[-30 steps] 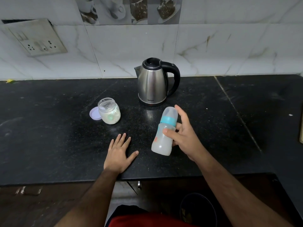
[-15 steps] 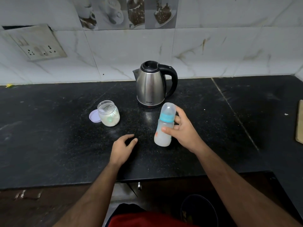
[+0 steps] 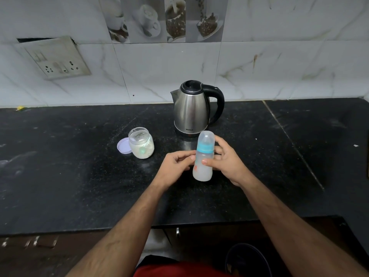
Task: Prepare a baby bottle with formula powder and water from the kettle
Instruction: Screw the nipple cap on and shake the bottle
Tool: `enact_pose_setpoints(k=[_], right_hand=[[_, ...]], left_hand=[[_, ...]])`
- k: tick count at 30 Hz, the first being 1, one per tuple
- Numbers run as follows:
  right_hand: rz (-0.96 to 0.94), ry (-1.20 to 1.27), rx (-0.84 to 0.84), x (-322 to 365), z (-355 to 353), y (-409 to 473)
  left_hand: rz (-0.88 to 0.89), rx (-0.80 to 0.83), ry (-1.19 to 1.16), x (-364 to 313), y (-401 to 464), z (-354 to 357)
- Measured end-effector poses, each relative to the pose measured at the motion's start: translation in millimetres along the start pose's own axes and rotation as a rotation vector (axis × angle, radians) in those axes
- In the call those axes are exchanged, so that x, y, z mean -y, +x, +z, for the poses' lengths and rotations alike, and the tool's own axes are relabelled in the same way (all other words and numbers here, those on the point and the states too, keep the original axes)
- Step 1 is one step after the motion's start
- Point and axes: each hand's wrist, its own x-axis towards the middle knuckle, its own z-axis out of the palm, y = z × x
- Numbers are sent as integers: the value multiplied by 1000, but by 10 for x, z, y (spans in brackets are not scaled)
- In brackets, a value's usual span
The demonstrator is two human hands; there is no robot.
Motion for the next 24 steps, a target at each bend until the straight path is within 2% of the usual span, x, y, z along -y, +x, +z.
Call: enact_pose_setpoints(k=[7,15,24], right_hand=[[29,-77,-18,-141,10,150],[-13,-442,-114,-177,-77,529],[11,-559,-159,-174,-256,1044]], left_hand=[[-20,14,31,110,116,-62],[-45,-2,99,136,522,-46],[-33,54,277,105,1088,-53]])
